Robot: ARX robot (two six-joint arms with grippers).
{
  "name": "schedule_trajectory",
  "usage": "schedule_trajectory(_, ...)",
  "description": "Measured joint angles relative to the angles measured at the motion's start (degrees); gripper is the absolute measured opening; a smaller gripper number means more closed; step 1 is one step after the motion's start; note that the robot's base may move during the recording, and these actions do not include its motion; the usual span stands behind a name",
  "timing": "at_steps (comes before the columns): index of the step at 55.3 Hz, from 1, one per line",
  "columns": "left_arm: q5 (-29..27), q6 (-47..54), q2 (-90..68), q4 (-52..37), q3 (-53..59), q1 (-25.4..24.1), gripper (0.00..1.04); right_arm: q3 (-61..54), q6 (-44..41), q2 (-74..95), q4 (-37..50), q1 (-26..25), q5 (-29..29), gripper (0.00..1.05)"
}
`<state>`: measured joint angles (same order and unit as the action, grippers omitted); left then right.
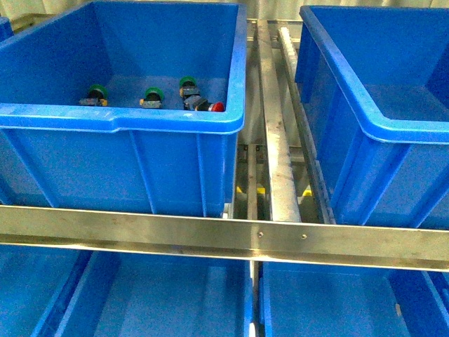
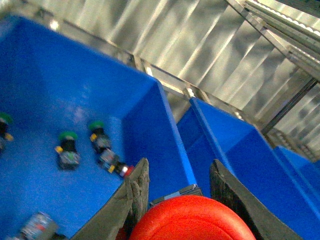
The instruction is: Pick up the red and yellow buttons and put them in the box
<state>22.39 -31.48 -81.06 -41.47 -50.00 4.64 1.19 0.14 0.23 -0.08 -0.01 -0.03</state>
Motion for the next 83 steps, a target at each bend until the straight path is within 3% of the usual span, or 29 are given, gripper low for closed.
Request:
schedule_trajectory(13,0.20,-23.91,-8.98,-8.94,-0.76,10.25,0.31,0.00,0.02,-0.02,0.00,0.00,0.04,0.99)
schedule_trajectory(18,3.93,-32.89,-13.11,-16.87,-1.66,16.35,0.31,0.00,0.00,-0.02,0.00,0.00,0.02,0.99)
schedule_trajectory(30,9.09,-39.21,-18.23,-25.11,-5.88,28.02,0.31,0.00,0.00,-0.02,0.00,0.00,0.02,0.99)
schedule_trajectory(36,8.76,-42.42,-20.79,-29.70,-7.56,31.10,0.31,0.00,0.02,-0.02,0.00,0.00,0.04,0.99)
schedule_trajectory(49,6.86,-43.47,-22.77,-30.47,-8.04,31.67,0.31,-0.11,-0.22,0.26,0.44,0.28,1.22,0.99)
schedule_trajectory(50,6.82,-43.50,-22.77,-30.58,-8.04,31.67,0.31,-0.26,-1.42,0.87,1.57,0.90,2.84,0.99)
schedule_trajectory(54,6.78,-43.52,-22.77,-31.21,-8.00,31.76,0.31,-0.46,-9.38,12.00,20.81,5.22,22.21,0.99)
schedule_trajectory(57,6.16,-43.17,-22.77,-31.15,-8.00,31.89,0.31,0.28,-17.20,22.29,35.98,5.14,29.48,0.99)
schedule_trajectory(59,6.08,-42.86,-22.77,-30.91,-8.00,32.00,0.31,1.16,-21.00,28.59,44.94,4.28,30.91,0.99)
schedule_trajectory(63,5.84,-42.38,-22.77,-30.40,-8.00,32.15,0.31,5.84,-25.11,41.33,62.51,1.60,28.46,0.99)
schedule_trajectory(66,5.46,-42.18,-22.77,-29.99,-8.00,32.22,0.31,11.78,-24.81,45.94,66.03,0.57,25.27,0.99)
schedule_trajectory(69,4.94,-41.81,-22.75,-29.59,-8.00,32.22,0.31,19.47,-20.83,47.23,60.89,-1.27,24.26,0.99)
schedule_trajectory(75,4.50,-41.53,-22.03,-29.14,-8.00,32.04,0.31,35.30,5.81,47.78,33.48,-9.68,20.92,0.99)
schedule_trajectory(83,4.50,-41.27,-21.59,-29.00,-8.00,31.95,0.31,40.24,43.28,48.87,14.60,-13.00,9.51,0.99)
